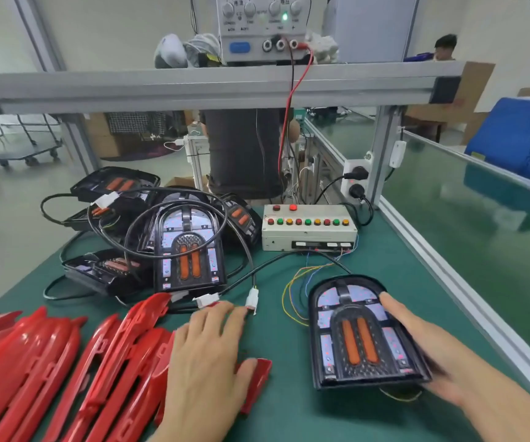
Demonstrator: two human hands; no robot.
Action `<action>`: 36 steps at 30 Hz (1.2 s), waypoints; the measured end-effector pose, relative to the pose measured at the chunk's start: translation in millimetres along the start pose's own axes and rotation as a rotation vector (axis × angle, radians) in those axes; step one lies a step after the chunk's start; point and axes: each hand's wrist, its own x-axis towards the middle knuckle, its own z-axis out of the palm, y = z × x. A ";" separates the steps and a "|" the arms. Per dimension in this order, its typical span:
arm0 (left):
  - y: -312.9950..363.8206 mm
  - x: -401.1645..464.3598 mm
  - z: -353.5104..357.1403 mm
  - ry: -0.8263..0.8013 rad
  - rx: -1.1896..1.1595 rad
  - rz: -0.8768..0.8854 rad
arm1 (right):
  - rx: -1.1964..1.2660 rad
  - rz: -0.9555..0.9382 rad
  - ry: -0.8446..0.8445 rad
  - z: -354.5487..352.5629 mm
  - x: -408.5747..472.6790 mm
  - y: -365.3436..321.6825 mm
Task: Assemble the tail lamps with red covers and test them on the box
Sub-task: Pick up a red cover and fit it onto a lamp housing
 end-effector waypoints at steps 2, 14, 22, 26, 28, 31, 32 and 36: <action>-4.8 9.3 1.6 -0.070 0.054 -0.089 | 0.077 0.121 -0.012 5.7 1.2 -32.6; -9.1 40.0 -2.8 -0.227 0.140 -0.240 | -0.340 -0.057 0.149 15.7 26.6 -49.0; 10.9 48.8 -32.0 0.281 -0.418 -0.301 | -0.698 -0.758 0.399 66.4 -38.2 -53.1; 37.3 59.7 -27.4 0.198 -0.753 -0.393 | -0.800 -0.721 0.086 117.5 -60.8 -40.4; 44.5 60.0 -23.4 0.152 -0.790 -0.404 | -0.810 -0.692 0.121 125.1 -62.6 -34.7; 49.5 57.1 -19.7 0.055 -0.848 -0.406 | -0.971 -0.706 0.225 125.1 -64.2 -35.0; 52.4 55.8 -20.8 0.015 -0.887 -0.389 | -1.112 -0.756 0.279 123.1 -64.4 -34.4; 66.5 54.3 -26.6 -0.076 -1.062 -0.298 | -1.220 -0.966 0.593 108.1 -62.3 -29.8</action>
